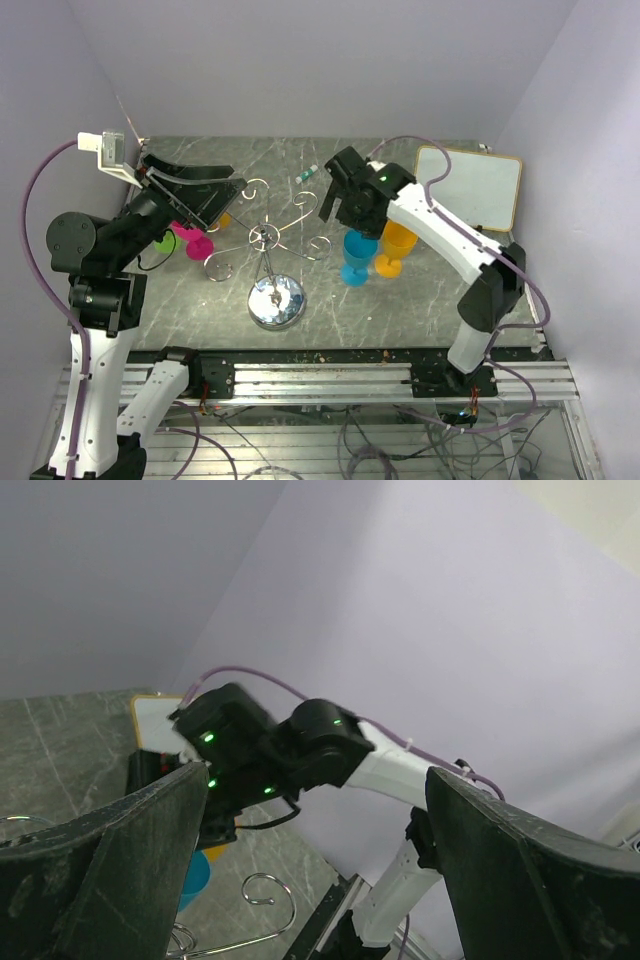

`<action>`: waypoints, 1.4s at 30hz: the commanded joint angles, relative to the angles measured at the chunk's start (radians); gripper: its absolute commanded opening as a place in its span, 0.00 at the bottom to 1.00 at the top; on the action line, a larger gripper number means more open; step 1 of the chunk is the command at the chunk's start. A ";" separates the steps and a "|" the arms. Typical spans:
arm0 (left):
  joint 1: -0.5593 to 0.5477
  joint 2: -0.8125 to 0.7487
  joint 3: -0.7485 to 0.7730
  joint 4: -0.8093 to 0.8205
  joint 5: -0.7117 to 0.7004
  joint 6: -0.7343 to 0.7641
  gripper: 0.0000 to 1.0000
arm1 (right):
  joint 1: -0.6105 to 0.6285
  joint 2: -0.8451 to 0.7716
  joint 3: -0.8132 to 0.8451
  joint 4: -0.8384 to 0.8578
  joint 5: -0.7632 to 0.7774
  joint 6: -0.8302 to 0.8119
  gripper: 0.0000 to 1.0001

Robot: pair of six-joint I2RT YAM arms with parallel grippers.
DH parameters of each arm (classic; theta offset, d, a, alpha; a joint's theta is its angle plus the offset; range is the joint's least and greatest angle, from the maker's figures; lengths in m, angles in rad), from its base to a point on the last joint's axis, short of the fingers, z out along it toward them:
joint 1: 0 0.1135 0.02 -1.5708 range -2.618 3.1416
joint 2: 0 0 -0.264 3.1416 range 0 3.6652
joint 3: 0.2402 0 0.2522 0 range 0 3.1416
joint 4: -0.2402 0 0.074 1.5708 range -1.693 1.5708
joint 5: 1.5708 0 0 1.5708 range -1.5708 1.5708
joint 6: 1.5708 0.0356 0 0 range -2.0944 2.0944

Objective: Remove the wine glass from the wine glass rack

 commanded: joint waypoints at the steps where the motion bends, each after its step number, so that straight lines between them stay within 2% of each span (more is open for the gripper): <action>1: -0.004 -0.011 0.007 -0.008 -0.021 0.021 1.00 | 0.003 -0.097 0.088 -0.042 0.028 -0.035 1.00; 5: -0.004 -0.020 0.030 -0.075 -0.063 0.065 1.00 | 0.000 -0.202 0.068 0.042 0.055 -0.072 1.00; 11: -0.004 -0.037 0.110 -0.276 -0.205 0.181 1.00 | -0.003 -0.461 -0.103 0.330 0.169 -0.170 1.00; 14: -0.004 -0.044 0.149 -0.359 -0.288 0.232 1.00 | -0.005 -0.607 -0.231 0.608 0.144 -0.459 1.00; 16: -0.004 -0.047 0.174 -0.407 -0.336 0.261 1.00 | -0.005 -0.691 -0.292 0.692 0.161 -0.544 1.00; 23: -0.004 -0.030 0.329 -0.597 -0.518 0.419 1.00 | -0.004 -0.825 -0.268 0.655 0.352 -0.560 1.00; 28: -0.004 -0.010 0.445 -0.697 -0.624 0.537 0.99 | -0.004 -0.929 -0.295 0.680 0.425 -0.627 1.00; 35: -0.053 0.006 0.525 -0.758 -0.749 0.646 0.99 | -0.004 -1.016 -0.288 0.677 0.398 -0.712 1.00; 42: -0.065 0.021 0.562 -0.766 -0.782 0.681 1.00 | -0.005 -1.075 -0.322 0.711 0.317 -0.767 1.00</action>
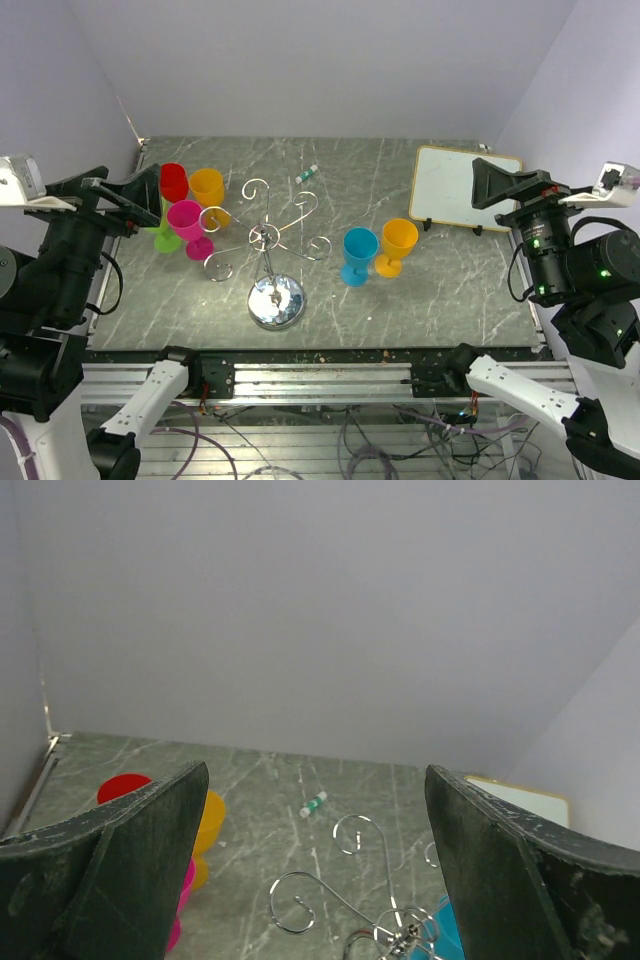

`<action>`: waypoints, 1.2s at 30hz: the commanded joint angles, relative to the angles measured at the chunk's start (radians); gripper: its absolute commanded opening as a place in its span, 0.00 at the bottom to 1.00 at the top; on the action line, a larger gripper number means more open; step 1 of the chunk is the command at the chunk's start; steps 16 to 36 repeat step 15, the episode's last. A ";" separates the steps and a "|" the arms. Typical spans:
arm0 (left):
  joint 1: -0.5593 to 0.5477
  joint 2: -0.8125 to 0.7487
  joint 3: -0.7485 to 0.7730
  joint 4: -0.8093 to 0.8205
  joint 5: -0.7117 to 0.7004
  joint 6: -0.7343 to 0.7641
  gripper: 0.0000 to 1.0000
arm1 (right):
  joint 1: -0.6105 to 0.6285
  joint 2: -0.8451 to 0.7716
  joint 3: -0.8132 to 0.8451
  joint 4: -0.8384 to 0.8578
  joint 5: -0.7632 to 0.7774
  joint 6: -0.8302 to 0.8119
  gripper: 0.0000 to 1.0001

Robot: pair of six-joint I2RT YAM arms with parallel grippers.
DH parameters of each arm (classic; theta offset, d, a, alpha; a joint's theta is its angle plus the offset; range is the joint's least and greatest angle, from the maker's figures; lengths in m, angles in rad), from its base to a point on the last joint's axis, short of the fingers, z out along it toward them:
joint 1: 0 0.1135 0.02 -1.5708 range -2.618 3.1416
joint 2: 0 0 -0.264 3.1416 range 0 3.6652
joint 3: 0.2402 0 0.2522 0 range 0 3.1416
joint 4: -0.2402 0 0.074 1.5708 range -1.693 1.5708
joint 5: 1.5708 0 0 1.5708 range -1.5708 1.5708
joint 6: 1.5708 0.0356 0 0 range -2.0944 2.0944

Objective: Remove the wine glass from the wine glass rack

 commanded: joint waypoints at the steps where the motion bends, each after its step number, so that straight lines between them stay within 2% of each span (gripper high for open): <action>1: -0.013 0.019 0.030 -0.023 -0.058 0.051 1.00 | 0.000 -0.025 -0.027 0.034 -0.050 -0.058 1.00; 10: -0.015 0.012 0.021 -0.018 -0.061 0.045 1.00 | -0.001 -0.034 -0.056 0.074 -0.054 -0.071 1.00; 14: -0.015 0.017 0.023 -0.007 -0.045 0.036 0.99 | 0.000 0.023 0.001 -0.008 0.002 -0.025 1.00; 36: -0.015 0.017 0.022 -0.003 -0.041 0.033 1.00 | 0.000 0.020 -0.007 -0.003 0.002 -0.012 1.00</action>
